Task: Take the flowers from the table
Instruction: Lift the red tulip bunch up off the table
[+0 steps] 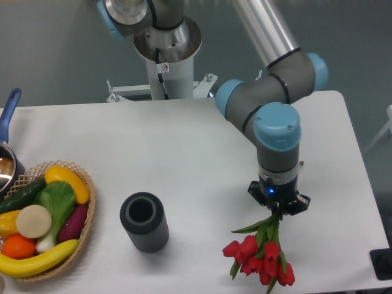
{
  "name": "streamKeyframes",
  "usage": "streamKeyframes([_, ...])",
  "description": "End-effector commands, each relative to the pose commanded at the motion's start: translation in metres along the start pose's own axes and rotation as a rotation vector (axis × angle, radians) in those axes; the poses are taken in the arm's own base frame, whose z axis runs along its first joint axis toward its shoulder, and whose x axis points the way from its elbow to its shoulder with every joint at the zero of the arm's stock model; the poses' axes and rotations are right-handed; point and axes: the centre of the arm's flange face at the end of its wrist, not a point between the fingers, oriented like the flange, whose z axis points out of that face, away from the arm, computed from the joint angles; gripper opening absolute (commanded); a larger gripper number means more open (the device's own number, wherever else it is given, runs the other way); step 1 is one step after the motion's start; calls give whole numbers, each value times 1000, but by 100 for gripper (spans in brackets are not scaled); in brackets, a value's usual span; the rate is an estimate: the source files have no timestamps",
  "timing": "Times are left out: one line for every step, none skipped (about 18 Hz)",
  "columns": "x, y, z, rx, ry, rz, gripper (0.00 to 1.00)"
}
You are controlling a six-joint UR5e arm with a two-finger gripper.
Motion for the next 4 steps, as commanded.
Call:
streamKeyframes([0, 0, -1, 0, 0, 0, 0])
streamKeyframes([-1, 1, -2, 2, -1, -2, 0])
streamKeyframes([-1, 1, -1, 1, 1, -3, 0])
streamKeyframes([-2, 2, -1, 1, 1, -5, 0])
